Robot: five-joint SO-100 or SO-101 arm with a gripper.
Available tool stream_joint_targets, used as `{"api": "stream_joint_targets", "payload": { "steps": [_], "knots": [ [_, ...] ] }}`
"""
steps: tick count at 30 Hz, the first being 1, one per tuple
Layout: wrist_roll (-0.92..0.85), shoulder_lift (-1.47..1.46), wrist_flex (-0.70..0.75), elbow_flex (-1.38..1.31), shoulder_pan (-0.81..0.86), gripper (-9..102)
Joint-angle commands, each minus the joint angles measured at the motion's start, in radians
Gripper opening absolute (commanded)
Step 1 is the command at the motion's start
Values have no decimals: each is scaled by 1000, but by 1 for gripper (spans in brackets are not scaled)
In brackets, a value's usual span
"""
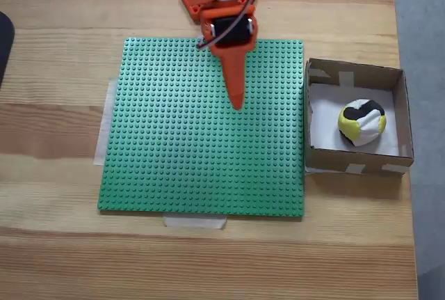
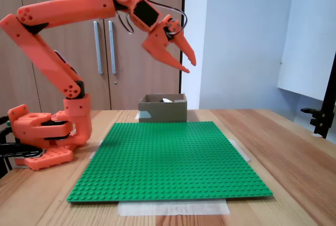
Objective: Pick the ball and put it in the box.
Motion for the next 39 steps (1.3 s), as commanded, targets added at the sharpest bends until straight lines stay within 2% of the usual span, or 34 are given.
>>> {"api": "stream_joint_targets", "payload": {
  "steps": [1, 18, 25, 33, 39],
  "knots": [
    [20, 77, -23, 25, 57, 11],
    [-14, 367, -138, 410, 164, 8],
    [-25, 569, -252, 680, 176, 8],
    [-35, 755, -298, 920, 236, 6],
    [-40, 885, -276, 1055, 230, 5]
  ]
}}
